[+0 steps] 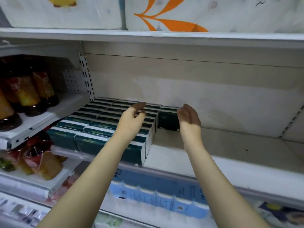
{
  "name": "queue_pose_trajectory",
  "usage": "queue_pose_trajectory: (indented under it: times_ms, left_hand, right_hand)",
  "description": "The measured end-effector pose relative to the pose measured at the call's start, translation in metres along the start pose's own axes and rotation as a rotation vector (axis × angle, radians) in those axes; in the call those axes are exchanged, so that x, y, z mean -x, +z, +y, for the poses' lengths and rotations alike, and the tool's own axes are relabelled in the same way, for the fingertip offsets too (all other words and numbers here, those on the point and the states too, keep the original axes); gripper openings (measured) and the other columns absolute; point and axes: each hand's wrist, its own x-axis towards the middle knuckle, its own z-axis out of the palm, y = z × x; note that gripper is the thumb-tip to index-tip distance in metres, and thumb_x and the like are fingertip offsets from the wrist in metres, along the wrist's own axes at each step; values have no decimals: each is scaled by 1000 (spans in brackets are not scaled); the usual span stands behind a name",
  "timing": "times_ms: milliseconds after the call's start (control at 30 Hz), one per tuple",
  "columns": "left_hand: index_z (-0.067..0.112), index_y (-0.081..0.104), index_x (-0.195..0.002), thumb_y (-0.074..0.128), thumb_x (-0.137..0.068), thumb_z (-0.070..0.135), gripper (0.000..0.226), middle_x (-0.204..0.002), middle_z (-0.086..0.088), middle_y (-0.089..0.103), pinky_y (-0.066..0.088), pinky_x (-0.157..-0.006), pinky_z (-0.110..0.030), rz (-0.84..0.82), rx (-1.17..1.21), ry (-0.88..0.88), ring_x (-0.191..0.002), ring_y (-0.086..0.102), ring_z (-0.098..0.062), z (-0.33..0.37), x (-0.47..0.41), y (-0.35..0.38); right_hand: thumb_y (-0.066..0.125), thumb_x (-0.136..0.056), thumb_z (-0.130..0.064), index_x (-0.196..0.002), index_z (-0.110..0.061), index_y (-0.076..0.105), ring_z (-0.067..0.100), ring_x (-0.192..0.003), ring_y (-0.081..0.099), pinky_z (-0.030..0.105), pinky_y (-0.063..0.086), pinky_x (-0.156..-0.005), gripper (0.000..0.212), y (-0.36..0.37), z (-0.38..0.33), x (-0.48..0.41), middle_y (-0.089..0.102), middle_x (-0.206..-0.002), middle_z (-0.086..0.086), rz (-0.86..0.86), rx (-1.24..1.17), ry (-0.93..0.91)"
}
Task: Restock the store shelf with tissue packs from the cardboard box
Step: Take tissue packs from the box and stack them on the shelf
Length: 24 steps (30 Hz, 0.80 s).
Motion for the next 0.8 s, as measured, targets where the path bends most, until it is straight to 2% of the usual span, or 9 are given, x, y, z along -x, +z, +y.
queue_pose_trajectory:
  times_ms: [67, 133, 233, 333, 433, 500, 633, 700, 800]
  left_hand:
    - [22, 55, -132, 51, -99, 17, 33, -123, 9, 60, 42, -92, -13, -2, 84, 24, -108, 56, -1, 7, 20, -12]
    - [22, 55, -133, 52, -99, 17, 35, -130, 11, 59, 40, -103, -20, -26, 135, 52, -120, 53, -2, 11, 41, -26]
    - [22, 53, -137, 52, -99, 17, 38, -136, 12, 55, 41, -100, -13, -63, 206, 81, -126, 49, -1, 15, 75, -47]
    - [22, 50, -139, 52, -99, 18, 40, -137, 13, 54, 42, -94, -5, -80, 275, 97, -125, 49, 3, 15, 109, -66]
    - [30, 53, -133, 53, -99, 23, 35, -132, 16, 59, 43, -102, -19, -110, 401, 53, -122, 52, 4, -1, 145, -79]
    - [31, 56, -129, 52, -99, 24, 31, -130, 15, 61, 42, -105, -25, -157, 475, -19, -124, 52, 0, -19, 169, -81]
    - [26, 58, -128, 51, -99, 21, 30, -131, 12, 61, 39, -109, -30, -179, 503, -166, -126, 52, -3, -64, 213, -74]
    - [27, 58, -127, 53, -98, 22, 30, -132, 11, 61, 38, -110, -33, -162, 496, -218, -126, 52, -3, -85, 232, -73]
    - [26, 56, -130, 55, -95, 25, 34, -132, 12, 61, 38, -109, -31, -128, 480, -310, -125, 52, -1, -114, 254, -70]
  right_hand:
    - [58, -97, -24, -130, -20, 57, -6, -104, 56, 22, 44, -99, 34, 5, -17, 28, 61, -115, -16, -62, -60, -22]
    - [54, -99, -25, -126, -23, 57, -9, -105, 55, 21, 43, -103, 27, 10, -28, 56, 61, -116, -19, -122, -101, -40]
    - [49, -101, -26, -124, -34, 54, 0, -123, 51, 31, 37, -113, 24, 12, -37, 97, 58, -132, -13, -189, -117, -65]
    - [44, -103, -28, -131, -35, 50, -2, -126, 49, 32, 34, -115, 29, 9, -40, 135, 56, -137, -12, -257, -113, -95]
    - [41, -104, -33, -137, -32, 49, -4, -127, 48, 31, 33, -114, 34, 5, -31, 172, 57, -136, -14, -304, -102, -95]
    - [43, -99, -41, -133, -37, 51, -4, -128, 48, 30, 34, -113, 35, 5, -15, 198, 59, -134, -16, -323, -102, -63]
    - [45, -100, -37, -129, -35, 52, -2, -126, 51, 32, 36, -112, 30, 3, 31, 242, 59, -133, -13, -326, -134, 68]
    - [46, -98, -38, -127, -36, 53, -3, -126, 50, 28, 37, -110, 29, 0, 53, 257, 58, -134, -14, -322, -132, 116]
    - [46, -101, -35, -126, -35, 53, -2, -126, 50, 29, 37, -109, 26, -8, 84, 272, 58, -133, -14, -334, -101, 211]
